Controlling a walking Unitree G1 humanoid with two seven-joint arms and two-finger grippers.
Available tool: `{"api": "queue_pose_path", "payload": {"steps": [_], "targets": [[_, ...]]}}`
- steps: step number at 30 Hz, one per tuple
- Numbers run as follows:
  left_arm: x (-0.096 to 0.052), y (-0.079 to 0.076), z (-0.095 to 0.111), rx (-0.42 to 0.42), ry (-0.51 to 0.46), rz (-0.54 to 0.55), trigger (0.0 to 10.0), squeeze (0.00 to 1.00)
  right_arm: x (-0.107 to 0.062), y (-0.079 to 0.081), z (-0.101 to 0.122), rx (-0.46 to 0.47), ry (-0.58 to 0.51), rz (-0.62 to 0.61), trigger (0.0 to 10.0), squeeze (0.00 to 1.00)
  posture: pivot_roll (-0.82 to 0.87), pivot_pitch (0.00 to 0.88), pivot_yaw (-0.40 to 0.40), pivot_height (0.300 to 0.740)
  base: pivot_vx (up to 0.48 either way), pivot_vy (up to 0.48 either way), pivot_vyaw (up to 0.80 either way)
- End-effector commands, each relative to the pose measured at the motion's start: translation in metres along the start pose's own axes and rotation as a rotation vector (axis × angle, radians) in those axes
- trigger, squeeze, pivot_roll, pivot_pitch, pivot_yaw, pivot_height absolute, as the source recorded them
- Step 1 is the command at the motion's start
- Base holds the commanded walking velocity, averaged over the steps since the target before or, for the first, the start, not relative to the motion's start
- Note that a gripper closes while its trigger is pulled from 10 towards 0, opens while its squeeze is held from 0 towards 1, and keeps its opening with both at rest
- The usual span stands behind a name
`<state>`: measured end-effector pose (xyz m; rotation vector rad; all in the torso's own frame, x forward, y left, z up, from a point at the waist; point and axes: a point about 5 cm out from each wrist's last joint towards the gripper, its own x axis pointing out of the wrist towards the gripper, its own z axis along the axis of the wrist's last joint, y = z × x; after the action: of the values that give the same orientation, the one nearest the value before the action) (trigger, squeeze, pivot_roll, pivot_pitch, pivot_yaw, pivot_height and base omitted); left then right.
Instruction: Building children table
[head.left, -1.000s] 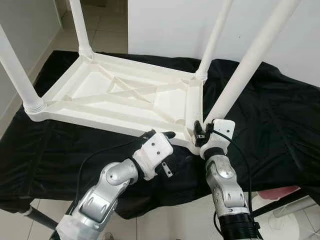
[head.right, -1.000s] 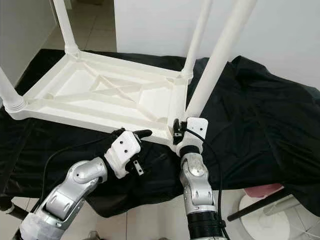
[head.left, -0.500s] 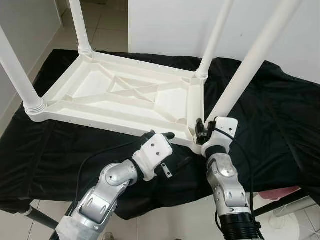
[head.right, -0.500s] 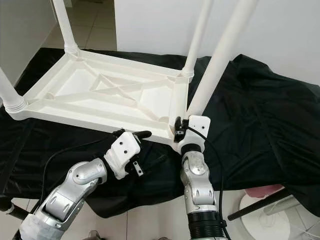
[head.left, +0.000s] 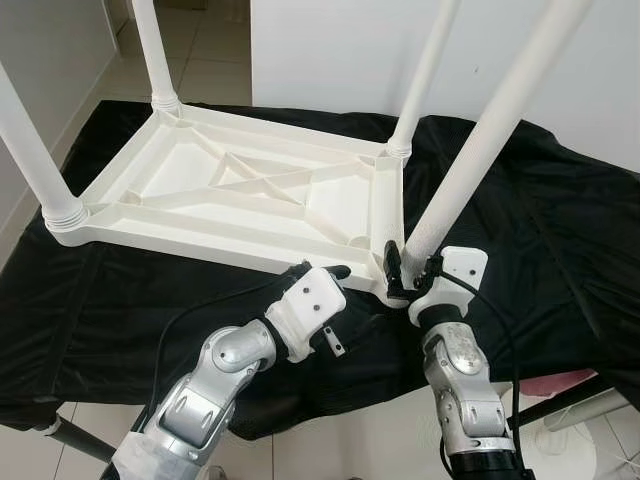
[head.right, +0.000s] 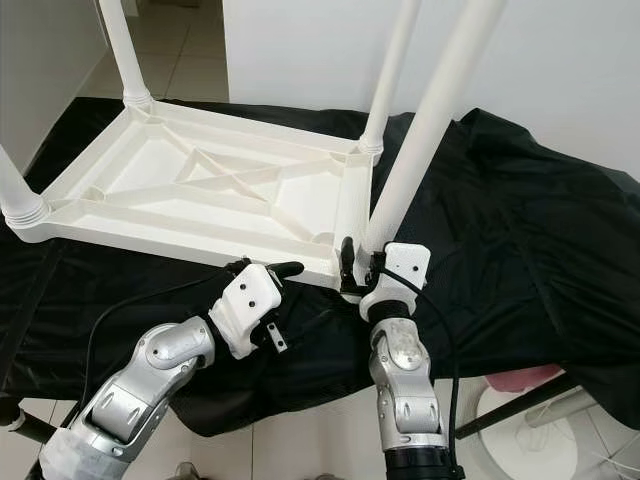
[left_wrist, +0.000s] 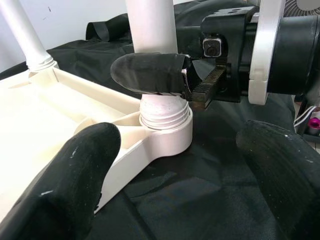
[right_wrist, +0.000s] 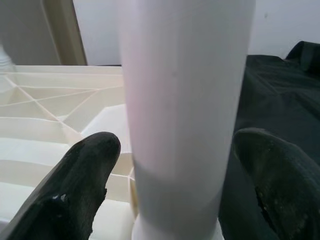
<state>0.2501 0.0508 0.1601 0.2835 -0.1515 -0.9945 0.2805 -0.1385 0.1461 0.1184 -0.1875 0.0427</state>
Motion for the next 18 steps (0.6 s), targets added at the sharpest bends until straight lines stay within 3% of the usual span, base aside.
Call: {"api": "queue_pose_path", "payload": {"steps": [1, 2, 3, 8, 11, 12, 15, 18], "targets": [[0.000, -0.001, -0.002, 0.003, 0.017, 0.006, 10.0, 0.00, -0.003, -0.004, 0.000, 0.004, -0.002, 0.014, 10.0, 0.69, 0.00, 0.071, -0.106, 0.740, 0.000, 0.000, 0.00], [0.000, -0.001, -0.002, 0.003, 0.017, 0.006, 10.0, 0.00, -0.003, -0.004, 0.000, 0.004, -0.002, 0.014, 10.0, 0.69, 0.00, 0.071, -0.106, 0.740, 0.000, 0.000, 0.00], [0.000, 0.000, -0.002, 0.003, 0.017, 0.009, 10.0, 0.00, -0.006, -0.011, -0.002, -0.010, 0.005, 0.067, 10.0, 0.00, 0.00, 0.072, -0.107, 0.740, 0.000, 0.000, 0.00], [0.000, 0.001, -0.003, 0.002, 0.019, 0.014, 10.0, 0.00, -0.008, -0.026, -0.007, -0.044, 0.035, 0.203, 10.0, 0.00, -0.01, 0.072, -0.101, 0.740, 0.000, 0.000, 0.00], [0.000, 0.001, -0.003, 0.002, 0.019, 0.014, 10.0, 0.00, -0.008, -0.026, -0.007, -0.044, 0.035, 0.203, 10.0, 0.00, -0.01, 0.072, -0.101, 0.740, 0.000, 0.000, 0.00], [0.000, 0.001, -0.003, 0.001, 0.019, 0.015, 10.0, 0.00, -0.004, -0.033, -0.007, -0.065, 0.048, 0.284, 10.0, 0.00, -0.01, 0.073, -0.099, 0.740, 0.000, 0.000, 0.00], [0.000, 0.001, -0.003, 0.001, 0.019, 0.015, 10.0, 0.00, -0.004, -0.033, -0.007, -0.065, 0.048, 0.284, 10.0, 0.00, -0.01, 0.073, -0.099, 0.740, 0.000, 0.000, 0.00], [0.001, 0.003, -0.002, 0.006, 0.017, 0.013, 10.0, 0.00, 0.011, -0.046, -0.001, -0.109, 0.079, 0.421, 10.0, 0.00, -0.01, 0.070, -0.094, 0.740, 0.000, 0.000, 0.00]]}}
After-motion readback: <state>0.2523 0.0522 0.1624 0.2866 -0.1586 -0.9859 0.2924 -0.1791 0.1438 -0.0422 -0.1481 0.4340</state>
